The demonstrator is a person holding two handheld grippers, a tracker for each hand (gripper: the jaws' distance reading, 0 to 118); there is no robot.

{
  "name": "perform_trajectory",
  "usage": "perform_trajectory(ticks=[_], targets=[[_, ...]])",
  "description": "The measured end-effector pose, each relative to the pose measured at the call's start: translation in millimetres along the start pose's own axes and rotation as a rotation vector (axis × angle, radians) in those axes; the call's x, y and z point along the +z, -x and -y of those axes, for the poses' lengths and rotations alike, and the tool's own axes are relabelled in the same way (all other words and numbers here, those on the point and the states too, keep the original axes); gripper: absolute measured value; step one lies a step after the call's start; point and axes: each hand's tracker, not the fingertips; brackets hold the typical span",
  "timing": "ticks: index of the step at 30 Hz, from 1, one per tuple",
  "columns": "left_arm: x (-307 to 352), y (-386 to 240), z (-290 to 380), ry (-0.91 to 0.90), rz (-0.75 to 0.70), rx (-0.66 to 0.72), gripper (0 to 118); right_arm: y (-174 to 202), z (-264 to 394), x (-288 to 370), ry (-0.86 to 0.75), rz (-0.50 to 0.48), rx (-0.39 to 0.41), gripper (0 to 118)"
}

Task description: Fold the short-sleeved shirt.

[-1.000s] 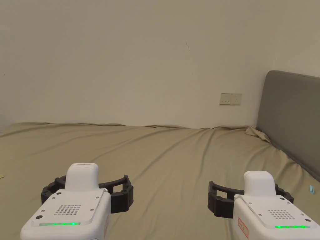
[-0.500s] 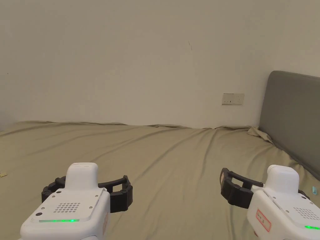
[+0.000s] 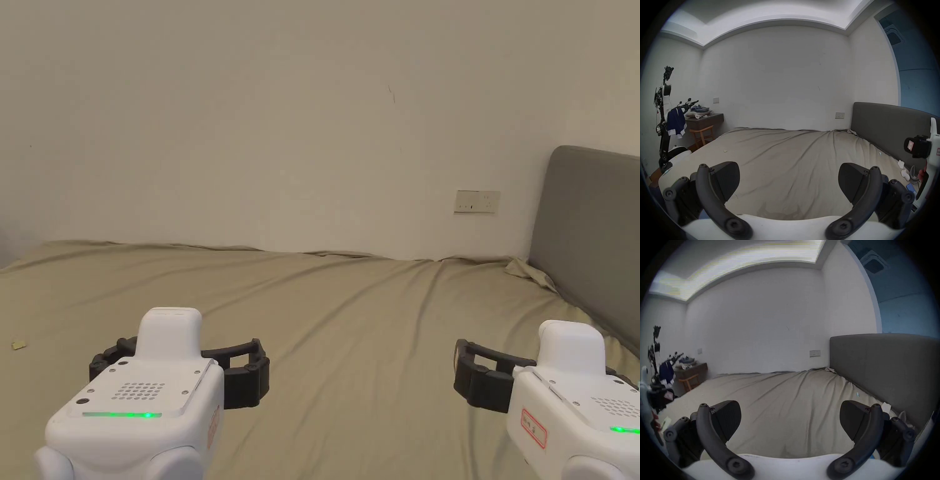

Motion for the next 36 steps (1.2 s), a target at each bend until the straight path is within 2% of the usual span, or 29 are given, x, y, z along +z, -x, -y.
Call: perform_trajectory(ticks=[3, 6, 13, 21, 36], targets=[[0.2, -0.3, -2.3, 0.0, 0.002, -0.001, 118, 0.6, 1.7, 3.2, -0.011, -0.039, 0.008, 118], [-0.4, -0.3, -2.4, 0.003, 0.008, 0.005, 118, 0.5, 0.1, 6.6, -0.01, -0.086, -0.035, 118], [1.1, -0.5, 3.6, 0.012, -0.012, 0.029, 118, -2.4, -9.6, 8.2, -0.018, -0.044, -0.022, 118], [-1.9, -0.8, 4.0, 0.032, -0.021, 0.038, 118, -7.7, -10.4, 8.3, -0.017, -0.056, -0.043, 118], [-2.2, -1.2, 2.3, 0.035, -0.016, 0.017, 118, -3.3, -7.7, 3.2, 0.05, -0.024, 0.005, 118]])
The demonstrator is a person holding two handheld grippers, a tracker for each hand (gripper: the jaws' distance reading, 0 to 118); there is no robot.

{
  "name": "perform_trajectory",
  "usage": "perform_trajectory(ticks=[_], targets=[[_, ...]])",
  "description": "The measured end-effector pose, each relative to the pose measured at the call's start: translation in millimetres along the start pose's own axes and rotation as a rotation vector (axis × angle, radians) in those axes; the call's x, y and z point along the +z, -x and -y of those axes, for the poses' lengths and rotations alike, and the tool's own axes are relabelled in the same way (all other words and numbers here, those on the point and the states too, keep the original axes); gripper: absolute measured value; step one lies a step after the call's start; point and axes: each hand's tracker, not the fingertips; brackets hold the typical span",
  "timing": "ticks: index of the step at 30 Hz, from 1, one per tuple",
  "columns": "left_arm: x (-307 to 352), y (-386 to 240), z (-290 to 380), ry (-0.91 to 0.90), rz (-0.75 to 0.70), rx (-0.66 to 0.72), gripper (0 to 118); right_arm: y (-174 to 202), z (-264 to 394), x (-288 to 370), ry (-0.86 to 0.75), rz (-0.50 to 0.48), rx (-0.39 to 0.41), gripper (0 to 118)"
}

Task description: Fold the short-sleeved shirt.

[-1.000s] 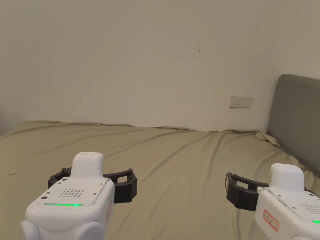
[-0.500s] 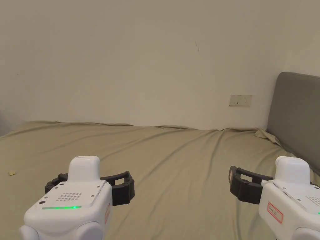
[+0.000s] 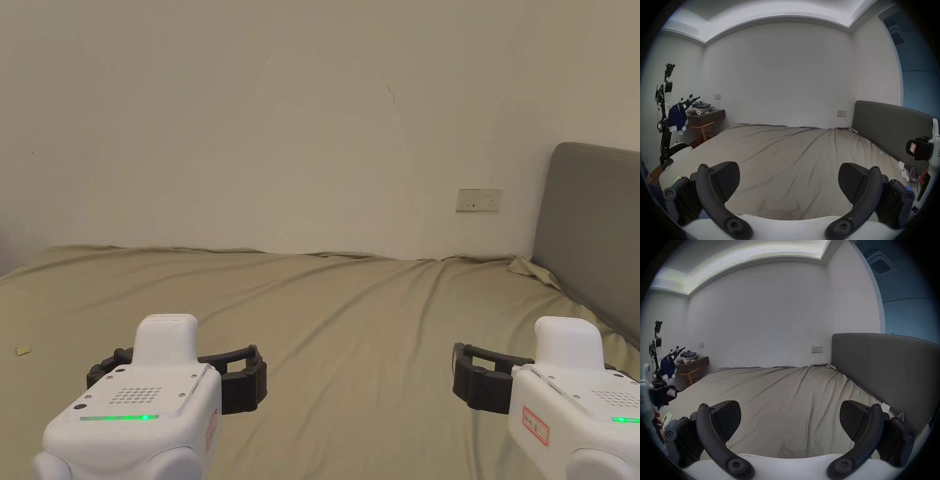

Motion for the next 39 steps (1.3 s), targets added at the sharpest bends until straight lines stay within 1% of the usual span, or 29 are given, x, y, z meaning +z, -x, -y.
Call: perform_trajectory(ticks=[3, 6, 8, 14, 17, 19, 21, 22, 28, 34, 39], targets=[[1.2, 1.2, -1.3, 0.0, -0.007, -0.003, 118, -3.5, 1.4, 0.4, -0.016, -0.01, -0.03, 118], [2.3, 3.6, -2.8, -0.003, -0.003, 0.004, 118, -8.4, 2.8, 3.2, -0.031, -0.049, -0.07, 118], [2.7, 3.5, -3.6, -0.006, -0.007, 0.002, 118, -8.6, 4.3, 3.7, -0.029, -0.058, -0.077, 118], [6.2, 3.6, -6.2, -0.013, -0.001, 0.003, 118, -1.2, 10.5, 6.5, -0.04, -0.043, -0.043, 118], [7.1, 3.0, -7.3, -0.014, -0.001, -0.002, 118, 0.8, 14.3, 12.2, -0.085, -0.073, -0.023, 118], [8.0, 3.1, -7.5, -0.017, 0.0, -0.001, 118, 5.6, 15.8, 19.2, -0.143, -0.088, 0.01, 118], [8.9, 3.4, -7.3, -0.019, 0.001, 0.0, 118, 7.9, 17.6, 22.5, -0.167, -0.084, 0.045, 118], [9.2, 3.5, -7.3, -0.019, 0.002, -0.001, 118, 8.3, 17.8, 22.2, -0.17, -0.091, 0.05, 118], [10.4, 4.7, -7.5, -0.024, 0.001, 0.003, 118, 10.2, 18.5, 17.6, -0.166, -0.071, 0.041, 118], [11.2, 5.7, -7.0, -0.027, 0.0, -0.005, 118, 10.5, 20.0, 15.3, -0.151, -0.078, 0.031, 118], [11.5, 5.4, -4.9, -0.029, 0.002, -0.022, 118, 11.0, 21.6, 10.7, -0.117, -0.079, 0.037, 118]])
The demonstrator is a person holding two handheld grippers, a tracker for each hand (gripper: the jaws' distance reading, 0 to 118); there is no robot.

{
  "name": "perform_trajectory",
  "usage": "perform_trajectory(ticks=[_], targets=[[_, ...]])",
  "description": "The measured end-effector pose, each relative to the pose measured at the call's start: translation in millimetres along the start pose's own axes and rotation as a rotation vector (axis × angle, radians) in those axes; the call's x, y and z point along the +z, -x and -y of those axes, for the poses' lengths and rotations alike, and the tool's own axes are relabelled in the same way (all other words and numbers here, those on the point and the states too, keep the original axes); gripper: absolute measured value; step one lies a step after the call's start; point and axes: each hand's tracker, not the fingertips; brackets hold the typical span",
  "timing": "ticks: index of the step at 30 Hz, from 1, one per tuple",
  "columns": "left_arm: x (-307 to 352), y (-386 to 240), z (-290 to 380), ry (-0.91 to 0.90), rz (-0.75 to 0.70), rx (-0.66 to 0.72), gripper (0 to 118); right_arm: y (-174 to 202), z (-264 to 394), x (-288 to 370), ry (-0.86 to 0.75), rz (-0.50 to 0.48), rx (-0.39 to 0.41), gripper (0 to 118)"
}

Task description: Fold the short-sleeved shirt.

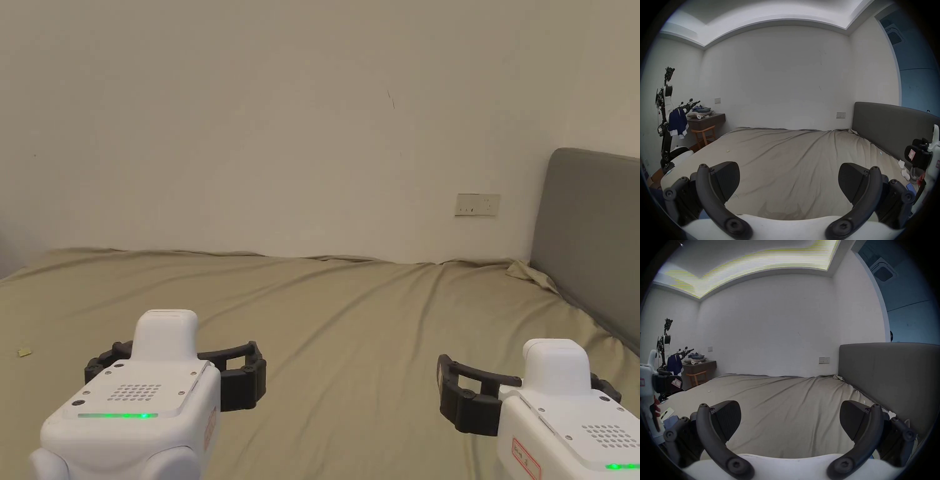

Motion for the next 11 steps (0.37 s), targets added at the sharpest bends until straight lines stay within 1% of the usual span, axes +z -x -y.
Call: perform_trajectory(ticks=[5, 11], targets=[[-0.1, -0.1, 0.5, 0.005, 0.002, 0.002, 118, -0.7, 1.8, -1.6, 0.015, -0.006, -0.013, 118], [0.7, 1.8, 1.5, -0.001, 0.0, 0.007, 118, 0.4, 1.9, -3.2, 0.037, -0.004, 0.006, 118]])
